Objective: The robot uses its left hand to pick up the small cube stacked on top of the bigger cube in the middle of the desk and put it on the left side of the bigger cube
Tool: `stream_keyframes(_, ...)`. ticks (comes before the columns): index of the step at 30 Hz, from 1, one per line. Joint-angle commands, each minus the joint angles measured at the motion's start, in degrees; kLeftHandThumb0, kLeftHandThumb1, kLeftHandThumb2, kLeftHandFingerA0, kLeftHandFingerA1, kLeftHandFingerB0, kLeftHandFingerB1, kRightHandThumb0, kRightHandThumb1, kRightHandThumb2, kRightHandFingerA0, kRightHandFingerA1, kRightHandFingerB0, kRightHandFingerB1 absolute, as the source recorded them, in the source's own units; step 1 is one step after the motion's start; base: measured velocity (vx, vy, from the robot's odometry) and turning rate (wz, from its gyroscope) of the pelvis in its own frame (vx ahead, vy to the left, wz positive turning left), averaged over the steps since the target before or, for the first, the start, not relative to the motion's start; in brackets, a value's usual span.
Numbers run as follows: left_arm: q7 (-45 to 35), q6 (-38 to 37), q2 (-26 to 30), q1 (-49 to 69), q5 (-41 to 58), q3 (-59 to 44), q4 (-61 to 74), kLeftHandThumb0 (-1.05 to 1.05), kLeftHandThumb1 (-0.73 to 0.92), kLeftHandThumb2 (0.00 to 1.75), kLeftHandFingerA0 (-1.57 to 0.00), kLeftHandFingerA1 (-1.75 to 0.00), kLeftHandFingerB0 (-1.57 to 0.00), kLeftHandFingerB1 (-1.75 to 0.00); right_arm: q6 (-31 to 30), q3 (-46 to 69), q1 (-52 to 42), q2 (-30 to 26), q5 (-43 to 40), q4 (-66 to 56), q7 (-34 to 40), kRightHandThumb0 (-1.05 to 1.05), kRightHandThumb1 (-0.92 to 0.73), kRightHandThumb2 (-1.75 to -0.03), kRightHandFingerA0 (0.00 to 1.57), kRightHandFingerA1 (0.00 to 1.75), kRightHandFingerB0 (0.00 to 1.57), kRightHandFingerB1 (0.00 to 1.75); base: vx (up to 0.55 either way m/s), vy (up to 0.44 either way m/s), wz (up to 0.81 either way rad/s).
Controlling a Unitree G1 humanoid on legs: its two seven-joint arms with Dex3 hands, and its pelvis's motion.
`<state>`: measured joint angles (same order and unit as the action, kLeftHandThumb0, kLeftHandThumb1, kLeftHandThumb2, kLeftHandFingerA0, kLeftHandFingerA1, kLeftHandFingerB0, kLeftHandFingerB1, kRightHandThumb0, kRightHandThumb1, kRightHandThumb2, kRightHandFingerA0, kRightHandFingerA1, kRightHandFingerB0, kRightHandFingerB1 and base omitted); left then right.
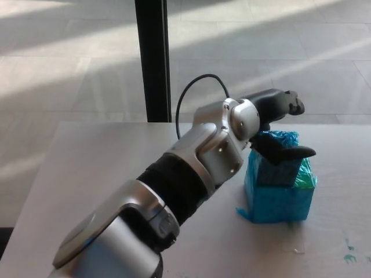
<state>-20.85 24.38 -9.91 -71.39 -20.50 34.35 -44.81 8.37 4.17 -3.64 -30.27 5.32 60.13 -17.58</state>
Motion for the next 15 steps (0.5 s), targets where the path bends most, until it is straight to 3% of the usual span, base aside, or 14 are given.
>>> stream_keyframes(1,1.9,-3.3,-3.1,-3.4,-2.1,-0.4,-3.1,-1.05,0.59,1.03,-0.10,-0.59,-0.04,-0.28,-0.4,-0.5,1.6,-1.5,0.6,2.5,0.1,-0.41,-0.69,-0.61,0.58,0.49,0.46,0.36,0.00,0.000,0.00)
stream_keyframes(3,1.5,-3.2,-4.2,-4.2,-2.4,-0.4,-3.5,-1.05,0.60,1.02,-0.08,-0.57,-0.06,-0.32,0.0,-0.1,1.6,-1.4,0.1,2.8,-0.1,-0.40,-0.69,-0.61,0.58,0.50,0.45,0.37,0.00,0.000,0.00)
stream_keyframes(4,1.1,-3.1,-4.8,-4.5,-2.4,-0.3,-3.7,-1.03,0.60,1.02,-0.11,-0.59,-0.08,-0.29,0.0,0.2,1.3,-1.4,-0.5,2.2,-0.6,-0.46,-0.55,-0.89,0.51,0.61,0.38,0.51,0.00,0.000,0.00)
stream_keyframes(5,0.9,-2.8,-5.0,-4.2,-2.7,0.0,-3.3,-1.04,0.61,1.03,-0.09,-0.58,-0.04,-0.30,0.3,0.3,1.1,-1.4,-0.5,2.2,-0.6,-0.47,-0.55,-0.88,0.50,0.61,0.39,0.51,0.00,0.000,0.00)
stream_keyframes(9,0.9,-2.6,-4.9,-3.1,-3.3,0.4,-3.9,-1.04,0.61,1.08,-0.26,-0.67,-0.06,-0.23,-0.9,0.3,1.7,-1.4,-0.4,2.0,-0.3,-0.46,-0.54,-0.88,0.51,0.61,0.41,0.52,0.00,0.000,0.00)
stream_keyframes(10,0.5,-3.0,-4.3,-2.5,-4.5,1.8,-4.1,-1.05,0.78,0.65,-0.23,-0.63,-0.08,-0.28,-1.8,0.1,2.2,-1.5,-0.2,2.0,-0.2,-0.47,-0.53,-0.88,0.52,0.62,0.42,0.52,0.00,0.000,0.00)
stream_keyframes(11,0.0,-3.0,-4.1,-2.3,-5.0,2.6,-4.5,-1.03,0.59,1.03,-0.18,-0.62,-0.07,-0.32,-1.9,0.1,2.0,-1.6,-0.2,1.6,-0.3,-0.47,-0.53,-0.88,0.52,0.61,0.42,0.52,0.00,0.000,0.00)
stream_keyframes(12,-2.4,-1.6,-3.9,-2.7,-6.1,4.5,-5.0,-1.00,0.57,1.06,-0.02,-0.47,-0.15,-0.11,-0.4,-0.1,2.4,-1.6,0.0,2.9,-0.4,-0.46,-0.54,-0.87,0.51,0.61,0.40,0.52,0.00,0.000,0.00)
stream_keyframes(15,-7.7,-1.0,-2.8,-4.2,-9.3,10.2,-6.2,-1.05,0.60,1.09,-0.04,-0.34,-0.13,-0.10,-0.7,-0.3,3.0,-1.7,0.3,3.4,-0.2,-0.46,-0.54,-0.89,0.53,0.63,0.40,0.52,0.00,0.000,0.00)
